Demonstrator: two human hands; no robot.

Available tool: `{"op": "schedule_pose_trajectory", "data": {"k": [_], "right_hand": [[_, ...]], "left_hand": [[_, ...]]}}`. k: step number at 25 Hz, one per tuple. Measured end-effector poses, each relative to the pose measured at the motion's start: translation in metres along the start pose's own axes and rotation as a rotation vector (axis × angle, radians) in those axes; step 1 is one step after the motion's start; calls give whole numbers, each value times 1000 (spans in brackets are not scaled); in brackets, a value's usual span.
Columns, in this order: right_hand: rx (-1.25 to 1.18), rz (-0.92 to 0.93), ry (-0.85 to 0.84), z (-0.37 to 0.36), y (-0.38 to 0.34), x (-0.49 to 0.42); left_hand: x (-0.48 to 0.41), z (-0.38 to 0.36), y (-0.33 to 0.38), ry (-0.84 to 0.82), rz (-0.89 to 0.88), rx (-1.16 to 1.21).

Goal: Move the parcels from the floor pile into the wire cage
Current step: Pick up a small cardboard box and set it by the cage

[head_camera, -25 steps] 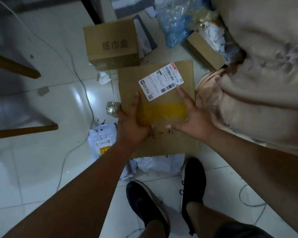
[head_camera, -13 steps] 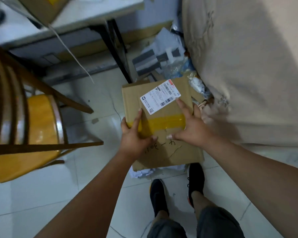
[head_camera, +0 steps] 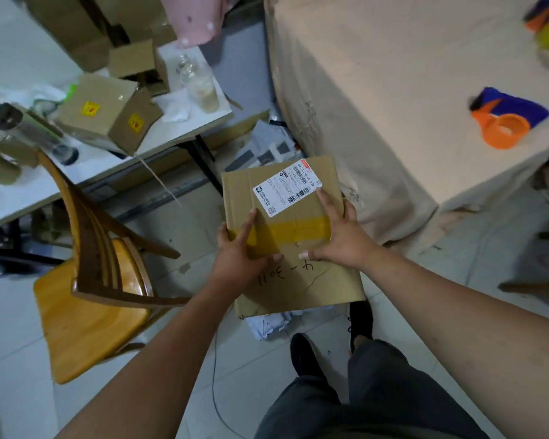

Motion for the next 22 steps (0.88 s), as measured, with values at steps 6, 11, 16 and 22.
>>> {"op": "schedule_pose_trajectory", "data": {"k": [6, 11, 16, 22], "right_hand": [[-82, -109, 106, 30, 41, 75], [-161, -178, 256, 66, 100, 141], [-248, -274, 365, 91, 160, 205], [-411, -405, 547, 92, 220, 273]], "left_hand": [[21, -32, 62, -103, -99, -118], [22, -87, 126, -157, -256, -192], [27, -147, 189, -215, -390, -284], [25, -211, 255, -363, -569, -432]]}}
Point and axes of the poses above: each hand's wrist, its own x-axis away from the middle knuckle, its own z-axis out of the back of the hand, y = z × x, the point moved 5 cm from there along -x, towards the middle knuckle, and after that the axes turned 10 degrees about -y, right-handed, at the moved point
